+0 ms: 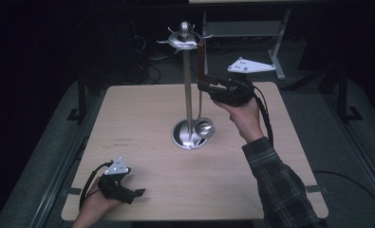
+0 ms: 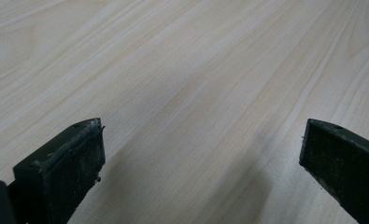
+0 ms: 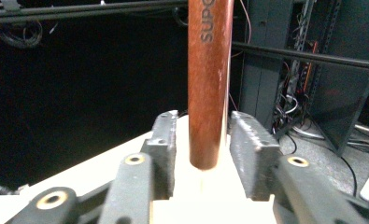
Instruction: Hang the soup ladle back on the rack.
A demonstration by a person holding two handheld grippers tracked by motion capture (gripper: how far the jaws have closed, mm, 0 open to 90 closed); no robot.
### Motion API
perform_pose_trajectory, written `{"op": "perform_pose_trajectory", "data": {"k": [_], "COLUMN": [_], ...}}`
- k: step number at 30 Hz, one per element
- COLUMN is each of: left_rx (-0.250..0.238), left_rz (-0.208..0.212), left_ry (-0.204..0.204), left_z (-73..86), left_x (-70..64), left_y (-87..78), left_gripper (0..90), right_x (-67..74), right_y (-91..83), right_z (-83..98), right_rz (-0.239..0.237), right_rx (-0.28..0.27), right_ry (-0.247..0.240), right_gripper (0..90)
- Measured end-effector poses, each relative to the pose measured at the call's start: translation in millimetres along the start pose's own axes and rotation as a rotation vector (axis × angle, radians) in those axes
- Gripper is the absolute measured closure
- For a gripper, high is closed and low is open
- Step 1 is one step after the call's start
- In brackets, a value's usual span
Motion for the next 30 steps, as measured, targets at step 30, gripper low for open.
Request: {"op": "perform_pose_trajectory", "data": {"k": [30], "left_rx": [0.013], "left_rz": [0.007], "left_ry": [0.004], "left_z": [-0.8], "left_x": [-0.2], "left_y": [4.0], "left_gripper": [0.0], "right_x": [-23.6], "right_y": [-52.2], "right_z": [113.4], "right_rz": [0.068], "right_rx": [0.250], "right_ry": [0.000], "right_gripper": [40.4]}}
Point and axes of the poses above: each handheld gripper's, and its own axes: y roughly forward along the jaws, z roughly out of its underside, x roughly to its left, the point moved 1 cm from there along y, roughly forward along the jaws, and after that the axes turned 3 degrees about z, right-handed, at the moved point
